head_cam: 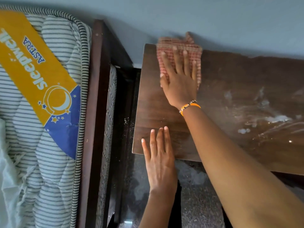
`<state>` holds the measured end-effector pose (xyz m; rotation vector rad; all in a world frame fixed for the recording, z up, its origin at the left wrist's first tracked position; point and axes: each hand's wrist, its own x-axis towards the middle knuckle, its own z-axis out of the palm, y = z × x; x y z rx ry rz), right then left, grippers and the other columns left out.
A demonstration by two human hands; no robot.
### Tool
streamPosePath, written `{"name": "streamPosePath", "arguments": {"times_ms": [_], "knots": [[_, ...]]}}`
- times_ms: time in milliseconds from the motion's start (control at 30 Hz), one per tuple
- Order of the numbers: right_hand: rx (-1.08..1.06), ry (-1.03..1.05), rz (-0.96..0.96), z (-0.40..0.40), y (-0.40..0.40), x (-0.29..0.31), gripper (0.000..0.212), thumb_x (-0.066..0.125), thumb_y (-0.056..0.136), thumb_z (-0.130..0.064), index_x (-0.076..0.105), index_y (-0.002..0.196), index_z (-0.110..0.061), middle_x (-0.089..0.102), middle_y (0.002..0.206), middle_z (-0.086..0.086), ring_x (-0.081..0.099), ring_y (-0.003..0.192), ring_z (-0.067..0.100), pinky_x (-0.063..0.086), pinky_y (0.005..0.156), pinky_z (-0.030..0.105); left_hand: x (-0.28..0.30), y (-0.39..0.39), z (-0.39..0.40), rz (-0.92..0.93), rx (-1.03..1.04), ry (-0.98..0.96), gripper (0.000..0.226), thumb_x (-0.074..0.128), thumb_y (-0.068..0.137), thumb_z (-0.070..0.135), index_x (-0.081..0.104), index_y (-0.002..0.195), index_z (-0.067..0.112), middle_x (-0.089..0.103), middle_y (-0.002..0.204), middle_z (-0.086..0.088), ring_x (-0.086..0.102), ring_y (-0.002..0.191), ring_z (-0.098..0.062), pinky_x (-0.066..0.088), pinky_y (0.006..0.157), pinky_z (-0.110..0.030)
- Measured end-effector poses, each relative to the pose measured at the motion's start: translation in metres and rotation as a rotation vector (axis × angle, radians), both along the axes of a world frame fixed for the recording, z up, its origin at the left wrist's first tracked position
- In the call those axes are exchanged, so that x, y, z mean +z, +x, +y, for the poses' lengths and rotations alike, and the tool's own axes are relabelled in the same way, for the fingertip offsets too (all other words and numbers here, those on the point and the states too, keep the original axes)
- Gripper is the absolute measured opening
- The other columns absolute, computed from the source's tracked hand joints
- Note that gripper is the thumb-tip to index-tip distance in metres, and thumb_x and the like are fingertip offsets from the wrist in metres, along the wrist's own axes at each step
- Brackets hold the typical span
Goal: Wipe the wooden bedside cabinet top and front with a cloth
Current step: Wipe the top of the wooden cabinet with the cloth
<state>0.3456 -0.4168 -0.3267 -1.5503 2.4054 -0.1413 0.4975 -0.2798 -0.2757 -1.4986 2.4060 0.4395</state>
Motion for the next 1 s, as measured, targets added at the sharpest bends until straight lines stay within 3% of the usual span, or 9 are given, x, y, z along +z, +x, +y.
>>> {"name": "streamPosePath", "arguments": {"times_ms": [300,600,700,800,1000], "knots": [[-0.415,0.060,0.134,0.110,-0.106,-0.003,0.063,0.017,0.087,-0.045,0.013,0.149,-0.036,0.008,0.160,0.001,0.007,0.147,0.027,0.006,0.118,0.050,0.002,-0.007,-0.010,-0.029,-0.059,-0.011,0.103,0.090,0.040,0.027,0.049,0.132,0.008,0.062,0.116,-0.005,0.053,0.117,-0.032,0.015,0.108,-0.053],[-0.283,0.129,0.065,0.199,-0.076,0.018,0.061,0.026,0.089,-0.044,0.020,0.148,-0.029,0.012,0.159,0.005,0.010,0.146,0.028,0.003,0.116,0.054,0.001,-0.005,-0.011,0.025,-0.077,-0.056,0.101,0.091,0.038,0.020,0.051,0.130,0.006,0.063,0.112,-0.007,0.054,0.111,-0.031,0.022,0.109,-0.054],[-0.346,0.129,0.068,0.187,-0.089,0.016,0.062,0.019,0.092,-0.049,0.009,0.150,-0.029,0.002,0.160,0.009,0.001,0.147,0.030,-0.002,0.115,0.058,-0.001,-0.004,-0.009,0.021,-0.077,-0.059,0.100,0.090,0.040,0.018,0.050,0.131,0.006,0.063,0.114,-0.007,0.055,0.111,-0.031,0.025,0.108,-0.055],[-0.399,0.162,0.130,0.156,-0.086,0.006,0.062,0.013,0.093,-0.051,0.009,0.150,-0.028,0.004,0.159,0.013,0.002,0.146,0.036,0.001,0.116,0.059,-0.002,-0.004,-0.007,0.031,-0.082,-0.073,0.099,0.089,0.041,0.016,0.049,0.132,0.005,0.062,0.116,-0.009,0.056,0.109,-0.034,0.020,0.107,-0.054],[-0.003,0.064,0.050,0.097,-0.042,0.000,0.057,0.030,0.096,-0.048,0.016,0.149,-0.034,0.010,0.159,0.007,0.006,0.147,0.033,0.002,0.116,0.054,-0.006,-0.004,-0.005,-0.008,-0.086,-0.108,0.099,0.087,0.049,0.024,0.043,0.136,0.009,0.058,0.118,-0.004,0.048,0.111,-0.031,0.013,0.112,-0.053]]}}
